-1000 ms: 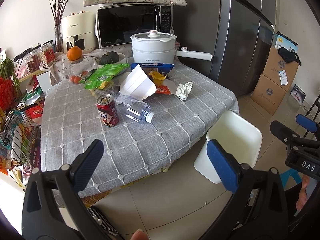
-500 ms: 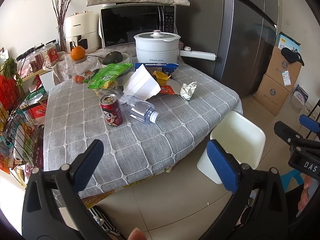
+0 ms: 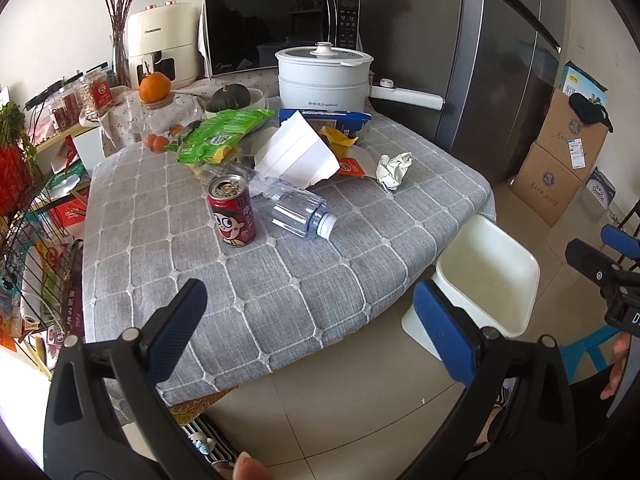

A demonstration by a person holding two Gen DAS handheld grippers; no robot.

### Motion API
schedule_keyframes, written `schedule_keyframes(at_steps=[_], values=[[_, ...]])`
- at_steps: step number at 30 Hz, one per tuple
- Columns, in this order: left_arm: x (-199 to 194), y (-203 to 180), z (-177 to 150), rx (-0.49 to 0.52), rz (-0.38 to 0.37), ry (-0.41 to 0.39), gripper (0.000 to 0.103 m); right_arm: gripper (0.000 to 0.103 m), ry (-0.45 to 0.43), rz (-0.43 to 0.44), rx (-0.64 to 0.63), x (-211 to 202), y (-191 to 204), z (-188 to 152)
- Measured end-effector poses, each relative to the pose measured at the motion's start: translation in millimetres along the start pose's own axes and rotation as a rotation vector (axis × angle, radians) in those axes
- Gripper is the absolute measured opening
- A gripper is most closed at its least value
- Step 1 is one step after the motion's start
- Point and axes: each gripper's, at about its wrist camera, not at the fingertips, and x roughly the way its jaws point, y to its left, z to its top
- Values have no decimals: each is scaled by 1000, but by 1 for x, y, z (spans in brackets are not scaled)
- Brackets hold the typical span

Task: Collect trash
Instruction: 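Grasp the red soda can with the left tool while the right tool grasps the clear water bottle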

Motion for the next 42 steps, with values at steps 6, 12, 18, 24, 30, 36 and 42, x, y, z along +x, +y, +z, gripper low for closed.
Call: schedule_keyframes(at_steps=[6, 12, 18, 24, 30, 36, 42], values=[[23, 28, 26, 3, -8, 117, 103, 103, 88, 79, -84, 20, 20, 26], [72, 70, 49, -101, -56, 202, 102, 103, 194, 144, -149, 57, 44, 56], [129, 79, 57, -84, -31, 201, 102, 103, 235, 183, -176, 94, 59, 59], [171, 79, 57, -22, 8, 173, 100, 103, 285, 189, -184, 127, 61, 59], [180, 86, 63, -40, -14, 171, 55, 103, 301, 210, -181, 155, 71, 66], [148, 109, 58, -61, -12, 142, 54, 103, 278, 276, -201, 167, 107, 78], [120, 154, 43, -102, 60, 153, 54, 103, 259, 353, -352, 189, 174, 87]])
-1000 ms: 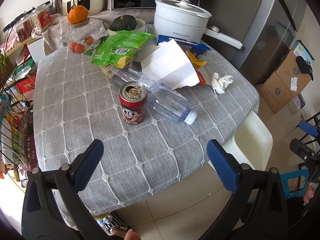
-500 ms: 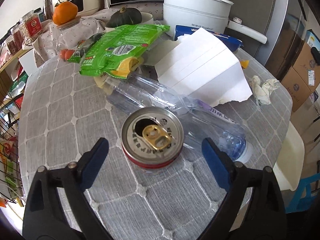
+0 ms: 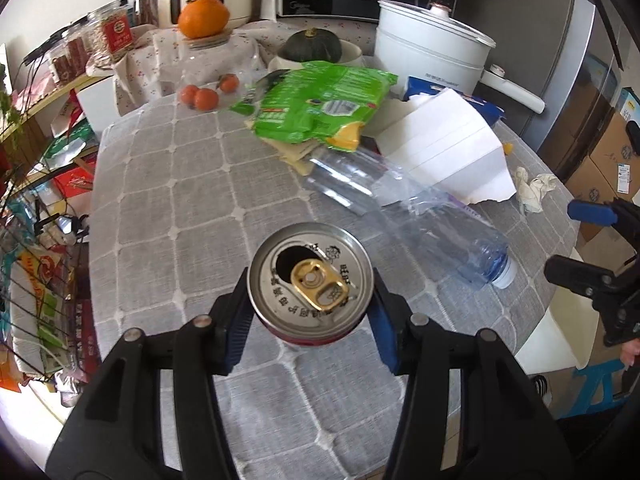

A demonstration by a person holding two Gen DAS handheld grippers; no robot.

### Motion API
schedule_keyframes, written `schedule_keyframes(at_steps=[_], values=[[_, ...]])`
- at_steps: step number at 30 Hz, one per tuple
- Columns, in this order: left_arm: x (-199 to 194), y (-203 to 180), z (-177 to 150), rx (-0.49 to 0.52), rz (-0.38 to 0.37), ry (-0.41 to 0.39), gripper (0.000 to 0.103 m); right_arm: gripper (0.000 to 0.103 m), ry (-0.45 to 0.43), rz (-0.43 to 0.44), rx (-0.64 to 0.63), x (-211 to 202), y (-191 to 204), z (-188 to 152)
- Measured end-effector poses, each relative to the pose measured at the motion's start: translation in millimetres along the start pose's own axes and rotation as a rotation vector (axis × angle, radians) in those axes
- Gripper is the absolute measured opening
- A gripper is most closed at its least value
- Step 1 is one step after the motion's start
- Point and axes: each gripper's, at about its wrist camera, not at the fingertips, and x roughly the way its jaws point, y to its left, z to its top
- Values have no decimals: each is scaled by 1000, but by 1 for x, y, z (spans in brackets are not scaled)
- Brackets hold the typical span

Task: Collect trash
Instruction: 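Grasp the red soda can with the left tool while the right tool grasps the clear water bottle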

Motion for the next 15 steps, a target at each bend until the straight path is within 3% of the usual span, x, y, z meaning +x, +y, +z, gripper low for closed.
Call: schedule_keyframes(at_steps=[7, 15], values=[[-15, 43, -14, -81, 25, 17, 54, 101, 106, -43, -135, 68, 45, 29], [-26, 49, -16, -77, 16, -10, 54, 89, 221, -149, -157, 124, 63, 36]])
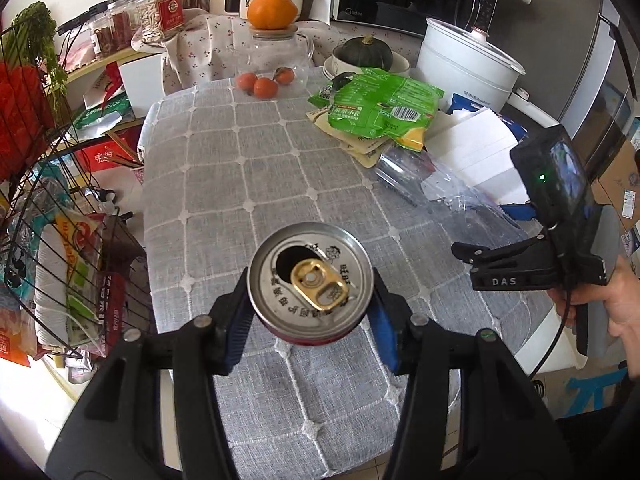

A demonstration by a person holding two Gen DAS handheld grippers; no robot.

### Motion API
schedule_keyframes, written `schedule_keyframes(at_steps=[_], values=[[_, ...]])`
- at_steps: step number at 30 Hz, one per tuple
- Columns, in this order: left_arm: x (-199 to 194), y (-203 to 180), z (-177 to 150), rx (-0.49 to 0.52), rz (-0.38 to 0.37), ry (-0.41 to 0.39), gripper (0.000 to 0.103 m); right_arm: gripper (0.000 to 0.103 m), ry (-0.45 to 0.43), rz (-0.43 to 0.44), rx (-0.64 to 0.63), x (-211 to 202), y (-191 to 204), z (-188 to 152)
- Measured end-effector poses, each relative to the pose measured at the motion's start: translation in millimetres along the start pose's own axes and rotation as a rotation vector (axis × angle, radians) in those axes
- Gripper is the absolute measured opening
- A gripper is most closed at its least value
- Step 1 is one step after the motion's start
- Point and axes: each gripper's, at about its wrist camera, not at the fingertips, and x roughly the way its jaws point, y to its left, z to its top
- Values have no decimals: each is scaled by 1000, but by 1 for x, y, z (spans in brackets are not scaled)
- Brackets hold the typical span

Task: Collect trash
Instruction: 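Grasp the red soda can with the left tool while the right tool grasps the clear water bottle, then carry the can with the left tool over the white bin and release it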

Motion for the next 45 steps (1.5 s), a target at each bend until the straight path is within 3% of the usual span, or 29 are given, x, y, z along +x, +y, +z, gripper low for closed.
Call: schedule_keyframes(at_steps=[3, 14, 25, 32, 37, 45], values=[[-3, -1, 0, 7, -9, -7, 54, 73, 17, -55, -18, 7, 7, -1], [-8, -5, -2, 8, -26, -9, 54, 66, -75, 7, 17, -39, 8, -19], [-16, -36, 1, 30, -60, -16, 54, 65, -200, 135, 146, -116, -36, -67], [-20, -80, 2, 88, -111, -17, 54, 65, -251, 81, 218, -159, -86, -118], [-19, -126, 2, 125, -187, -1, 54, 65, -297, 37, 346, -179, -137, -165], [-16, -225, -3, 246, -305, 13, 54, 65, -237, -6, 549, -179, -215, -230]])
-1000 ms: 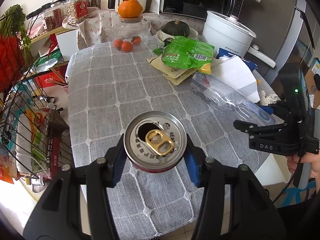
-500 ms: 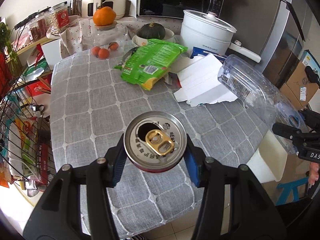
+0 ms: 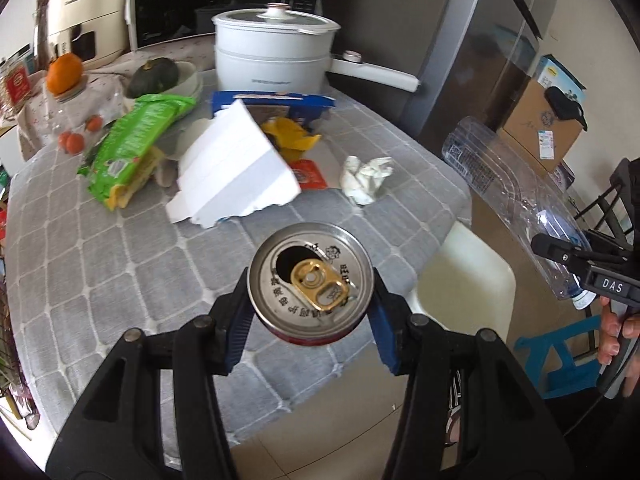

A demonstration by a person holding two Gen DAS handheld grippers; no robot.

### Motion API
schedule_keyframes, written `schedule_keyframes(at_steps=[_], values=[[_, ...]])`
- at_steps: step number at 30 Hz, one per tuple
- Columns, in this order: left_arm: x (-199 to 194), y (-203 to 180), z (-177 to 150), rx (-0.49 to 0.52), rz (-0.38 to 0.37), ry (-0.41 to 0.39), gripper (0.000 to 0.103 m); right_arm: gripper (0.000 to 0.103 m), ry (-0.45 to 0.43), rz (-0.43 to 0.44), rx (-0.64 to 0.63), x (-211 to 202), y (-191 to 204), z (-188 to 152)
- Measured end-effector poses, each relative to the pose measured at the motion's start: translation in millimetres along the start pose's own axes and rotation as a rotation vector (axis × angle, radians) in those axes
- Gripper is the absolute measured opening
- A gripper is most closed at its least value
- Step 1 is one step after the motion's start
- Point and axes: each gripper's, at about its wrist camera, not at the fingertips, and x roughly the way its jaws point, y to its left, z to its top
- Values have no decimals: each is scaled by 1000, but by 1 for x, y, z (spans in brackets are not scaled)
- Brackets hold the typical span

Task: Collect trash
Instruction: 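Carry the can with the left tool over the white bin and release it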

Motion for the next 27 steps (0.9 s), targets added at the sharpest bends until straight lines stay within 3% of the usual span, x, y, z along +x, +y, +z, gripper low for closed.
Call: schedule_keyframes(at_steps=[8, 15, 21, 27], values=[[46, -94, -4, 140, -131, 59, 54, 65, 76, -80, 133, 3, -91, -31], [94, -154, -19, 233, -205, 115, 54, 65, 169, -146, 209, 15, -154, -63], [130, -179, -31, 286, -191, 137, 54, 65, 249, -146, 263, 31, -185, -83], [158, -183, -44, 305, -166, 188, 54, 66, 271, -137, 263, 34, -191, -88]])
